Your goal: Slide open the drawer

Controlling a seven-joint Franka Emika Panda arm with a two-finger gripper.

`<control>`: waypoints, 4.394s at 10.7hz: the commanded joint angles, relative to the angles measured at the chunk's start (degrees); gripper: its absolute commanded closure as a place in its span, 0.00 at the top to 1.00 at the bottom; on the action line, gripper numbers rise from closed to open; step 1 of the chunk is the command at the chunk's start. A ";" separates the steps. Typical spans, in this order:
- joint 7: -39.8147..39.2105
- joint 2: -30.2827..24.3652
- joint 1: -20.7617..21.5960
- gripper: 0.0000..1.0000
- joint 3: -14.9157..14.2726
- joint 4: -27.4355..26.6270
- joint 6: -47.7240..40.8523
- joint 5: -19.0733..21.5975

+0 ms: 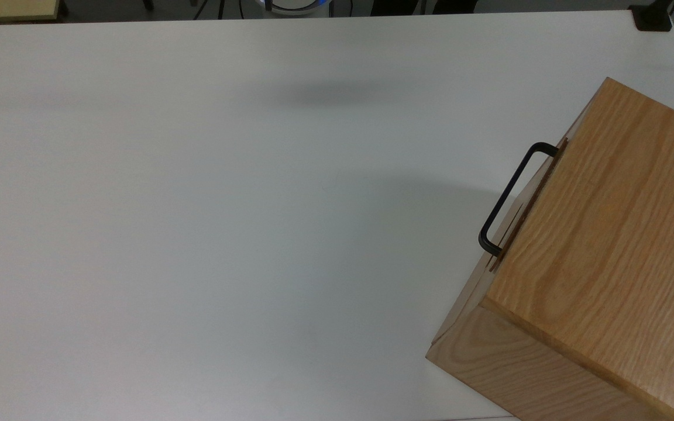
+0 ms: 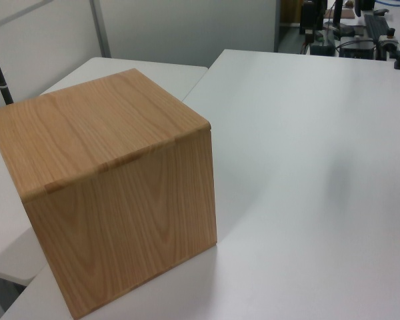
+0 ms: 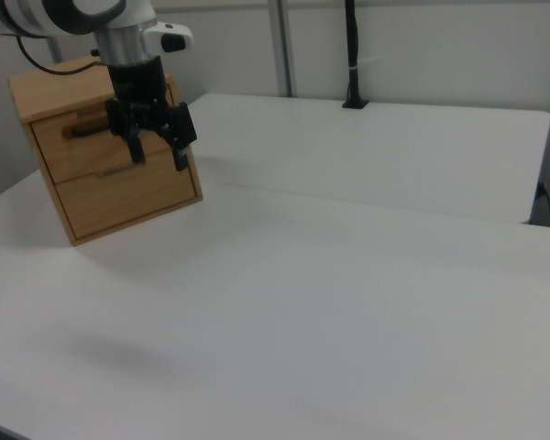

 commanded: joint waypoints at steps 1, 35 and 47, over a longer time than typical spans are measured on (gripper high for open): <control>0.59 -0.64 -0.22 1.00 -0.07 -0.97 1.34 0.89; 43.21 19.91 16.83 1.00 4.84 0.96 55.19 22.42; 43.21 21.42 16.83 0.00 7.84 -1.42 65.79 22.07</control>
